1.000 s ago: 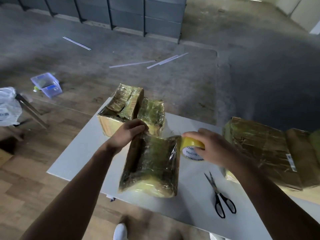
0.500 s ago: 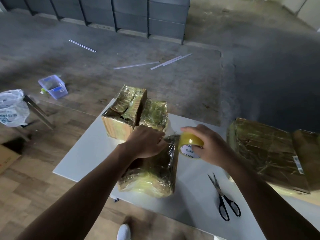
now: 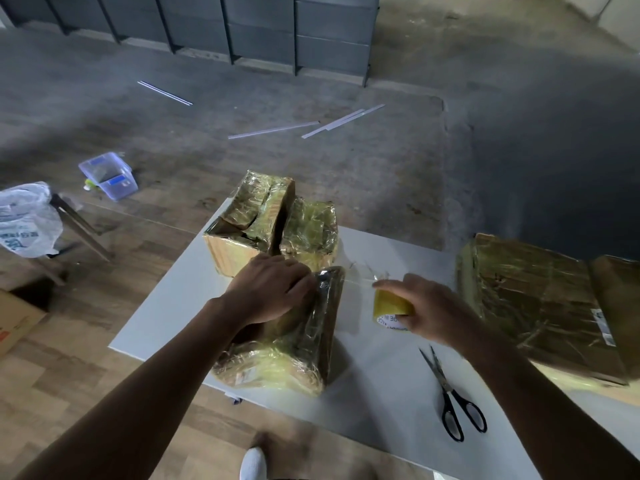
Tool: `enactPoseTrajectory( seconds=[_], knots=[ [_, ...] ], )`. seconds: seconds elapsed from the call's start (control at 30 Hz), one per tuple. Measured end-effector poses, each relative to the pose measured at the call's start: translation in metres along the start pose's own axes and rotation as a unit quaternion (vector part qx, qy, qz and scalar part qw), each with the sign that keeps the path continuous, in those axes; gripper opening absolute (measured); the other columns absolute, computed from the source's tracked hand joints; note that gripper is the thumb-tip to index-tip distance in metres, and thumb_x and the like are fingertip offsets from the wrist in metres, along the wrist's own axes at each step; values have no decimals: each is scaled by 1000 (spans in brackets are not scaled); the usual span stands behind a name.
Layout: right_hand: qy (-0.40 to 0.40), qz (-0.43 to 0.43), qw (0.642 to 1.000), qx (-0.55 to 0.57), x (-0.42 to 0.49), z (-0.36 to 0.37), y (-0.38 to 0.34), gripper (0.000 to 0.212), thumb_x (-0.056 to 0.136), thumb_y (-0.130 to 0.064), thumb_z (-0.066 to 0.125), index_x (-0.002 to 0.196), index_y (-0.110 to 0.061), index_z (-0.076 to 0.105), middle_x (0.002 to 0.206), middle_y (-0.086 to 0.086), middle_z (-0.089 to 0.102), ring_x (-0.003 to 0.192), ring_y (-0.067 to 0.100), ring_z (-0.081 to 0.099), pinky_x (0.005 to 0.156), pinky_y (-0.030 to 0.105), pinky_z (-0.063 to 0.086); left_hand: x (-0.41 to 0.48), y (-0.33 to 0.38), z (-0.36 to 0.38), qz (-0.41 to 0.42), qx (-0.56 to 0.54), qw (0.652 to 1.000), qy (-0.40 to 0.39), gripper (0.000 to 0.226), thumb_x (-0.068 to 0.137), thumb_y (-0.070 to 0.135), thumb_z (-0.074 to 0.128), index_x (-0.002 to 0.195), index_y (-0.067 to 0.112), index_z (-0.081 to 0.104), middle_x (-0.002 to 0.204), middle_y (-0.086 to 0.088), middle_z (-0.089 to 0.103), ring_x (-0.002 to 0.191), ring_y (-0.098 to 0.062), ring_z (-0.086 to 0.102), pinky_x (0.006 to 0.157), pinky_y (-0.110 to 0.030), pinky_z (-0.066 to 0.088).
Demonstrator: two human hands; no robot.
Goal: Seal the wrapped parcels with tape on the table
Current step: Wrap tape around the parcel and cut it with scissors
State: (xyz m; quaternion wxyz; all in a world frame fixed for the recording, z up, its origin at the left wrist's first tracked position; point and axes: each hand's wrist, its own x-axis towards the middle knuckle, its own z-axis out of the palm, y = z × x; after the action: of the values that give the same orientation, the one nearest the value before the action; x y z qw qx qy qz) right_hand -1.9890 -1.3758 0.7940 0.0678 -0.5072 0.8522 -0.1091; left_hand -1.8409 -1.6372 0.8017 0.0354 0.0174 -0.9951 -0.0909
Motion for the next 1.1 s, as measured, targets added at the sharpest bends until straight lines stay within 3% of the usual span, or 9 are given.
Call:
enactPoseTrajectory(
  seconds=[0.17, 0.23, 0.33, 0.43, 0.57, 0.83, 0.9, 1.03, 1.1],
  knots=[
    [13, 7, 1000, -21, 17, 27, -23, 70, 84, -31, 65, 144, -47, 32, 112, 3, 56, 91, 28, 60, 82, 30, 45, -1, -5, -7, 3, -24, 999, -36, 59, 93, 56, 7, 148, 42, 23, 132, 5, 59, 118, -16, 54, 94, -34, 35],
    [15, -4, 1000, -27, 21, 30, -34, 68, 87, -32, 63, 146, -43, 31, 111, 5, 57, 91, 28, 60, 82, 30, 44, -2, 3, -10, 5, -40, 998, -43, 52, 99, 45, 21, 149, 34, 29, 140, 3, 53, 126, -18, 49, 100, -35, 31],
    [19, -10, 998, -54, 25, 34, -45, 68, 89, -37, 61, 148, -38, 29, 108, 7, 57, 90, 29, 61, 78, 30, 44, 2, 24, -11, -38, -29, 998, -48, 36, 101, 27, 33, 133, 20, 48, 125, -5, 62, 108, -21, 56, 100, -36, 32],
    [24, -2, 999, -47, 28, 40, -51, 61, 87, -34, 63, 144, -31, 40, 102, 8, 57, 85, 30, 61, 73, 30, 44, 10, 46, -6, -141, -46, 987, -59, 38, 98, 49, 31, 97, 17, 53, 97, -4, 63, 83, -17, 55, 99, -47, 38],
    [34, -17, 998, -45, 31, 42, -63, 37, 84, -24, 68, 119, -13, 62, 90, 10, 60, 73, 30, 65, 61, 27, 40, 25, 62, 1, -241, 12, 969, -58, 59, 88, 66, 39, 110, 13, 51, 106, -6, 58, 98, -25, 58, 96, -48, 37],
    [126, -63, 988, 54, 6, 7, -47, 81, 69, -12, 77, 140, -32, 44, 92, 0, 56, 73, 16, 54, 61, 20, 37, -5, 37, -25, -155, -197, 967, 56, 30, 87, 50, 50, 75, 23, 42, 72, 5, 48, 62, -9, 44, 54, -22, 32],
    [164, -85, 976, 115, 3, -2, -47, 85, 67, -6, 74, 141, -31, 40, 94, -2, 53, 75, 10, 47, 59, 16, 35, -11, 33, -28, -140, -281, 942, 117, 39, 78, 55, 46, 74, 16, 42, 67, 3, 46, 59, -10, 40, 54, -24, 33],
    [180, -90, 963, 177, 6, -13, -41, 86, 69, -7, 75, 140, -36, 36, 103, 2, 53, 79, 17, 54, 57, 32, 47, -22, 29, -4, -118, -394, 905, 107, 58, 79, 54, 45, 88, -2, 51, 72, -8, 50, 65, -12, 44, 59, -30, 39],
    [141, -110, 974, 142, 8, -6, -44, 86, 71, -5, 77, 139, -38, 35, 101, -4, 51, 77, 9, 50, 58, 22, 43, -27, 21, 8, -145, -420, 890, 101, 58, 80, 55, 45, 94, 0, 55, 77, -12, 57, 68, -14, 50, 64, -33, 45]
  ],
)
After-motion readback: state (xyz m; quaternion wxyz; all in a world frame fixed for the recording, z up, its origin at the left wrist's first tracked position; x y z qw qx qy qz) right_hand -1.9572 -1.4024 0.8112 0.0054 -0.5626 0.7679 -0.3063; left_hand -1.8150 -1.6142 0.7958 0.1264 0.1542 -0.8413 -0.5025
